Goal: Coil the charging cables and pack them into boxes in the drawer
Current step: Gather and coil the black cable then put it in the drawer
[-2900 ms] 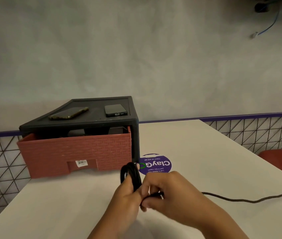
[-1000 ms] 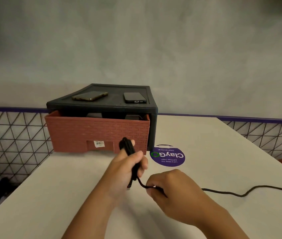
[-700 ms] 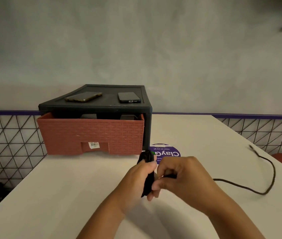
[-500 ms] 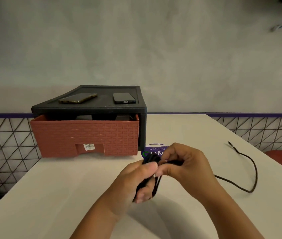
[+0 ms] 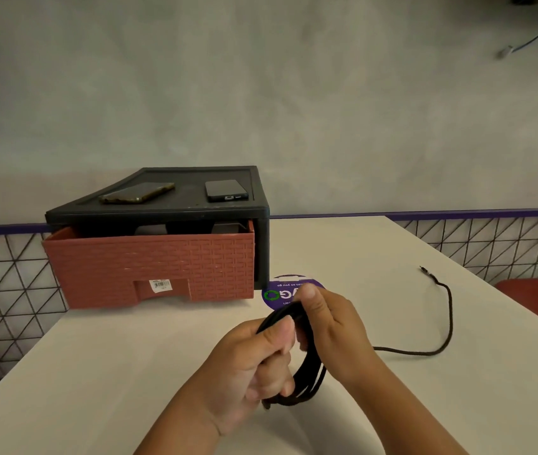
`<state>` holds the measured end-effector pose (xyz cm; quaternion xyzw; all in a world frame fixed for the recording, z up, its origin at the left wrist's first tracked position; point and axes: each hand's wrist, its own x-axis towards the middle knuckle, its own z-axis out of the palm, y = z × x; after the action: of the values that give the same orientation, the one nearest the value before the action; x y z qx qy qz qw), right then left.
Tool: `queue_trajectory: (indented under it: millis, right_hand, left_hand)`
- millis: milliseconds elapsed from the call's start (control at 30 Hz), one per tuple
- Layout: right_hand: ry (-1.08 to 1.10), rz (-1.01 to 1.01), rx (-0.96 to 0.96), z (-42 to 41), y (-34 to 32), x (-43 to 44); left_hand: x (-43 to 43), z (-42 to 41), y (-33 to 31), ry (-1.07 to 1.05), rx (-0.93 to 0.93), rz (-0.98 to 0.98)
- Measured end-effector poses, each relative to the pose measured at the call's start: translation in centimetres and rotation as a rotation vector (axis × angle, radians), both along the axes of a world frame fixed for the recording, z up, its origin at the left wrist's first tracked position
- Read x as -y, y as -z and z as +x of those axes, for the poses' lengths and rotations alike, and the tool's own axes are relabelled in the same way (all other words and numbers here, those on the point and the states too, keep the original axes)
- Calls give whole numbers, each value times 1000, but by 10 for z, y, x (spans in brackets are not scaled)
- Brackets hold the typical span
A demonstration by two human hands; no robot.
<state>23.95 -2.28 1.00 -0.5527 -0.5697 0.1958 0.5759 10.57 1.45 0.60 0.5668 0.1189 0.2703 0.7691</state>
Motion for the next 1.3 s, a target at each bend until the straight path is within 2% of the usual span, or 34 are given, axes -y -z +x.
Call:
queue_trajectory:
  millis: [167,333,400,467,533,600,667,733,800,900,933,1000,1067,1167,1300]
  right_hand:
    - [151,38,91,-5,-2,-9]
    - [92,18,73,-1,0,-11]
    - [-14,36,18,8,0,-7]
    - [-35,33,-6,18,-2,-2]
    - [41,-31,56,29,-3,2]
    - [153,-57,167,40,-5,4]
    - [260,-38,198,49,-6,7]
    - [394,-16,233,56,-5,9]
    - [494,-87,356,59,-2,8]
    - [369,-339,671,48,3,3]
    - [275,-400,756,41,5,1]
    - [72,-454,838,23,8,0]
    - [-66,-436,881,6,5,3]
    - [-138,-343,890,-11,-7,13]
    - [-140,-158,901,-16,-23,24]
  left_hand:
    - [0,1,0,-48,-31,-16]
    - [1,2,-2,-96,-59,-42]
    - [0,2,-2,-109,32,-124]
    - [-11,-4,-2,-78,225,-279]
    - [-29,-15,2,97,455,-360]
    - [-40,-23,1,275,557,-382]
    - [-44,-34,7,105,511,-368]
    - [-50,-40,13,43,555,-355]
    - [-52,-51,21,-36,603,-331]
    - [-50,-55,10,-344,543,-288]
    - [-52,-47,2,-357,543,-240]
    - [-56,-45,-1,-375,645,-332]
    - [-49,-43,-8,-488,565,-241]
    - [-43,-31,-7,-577,392,-134]
    - [-31,-12,2,-531,112,158]
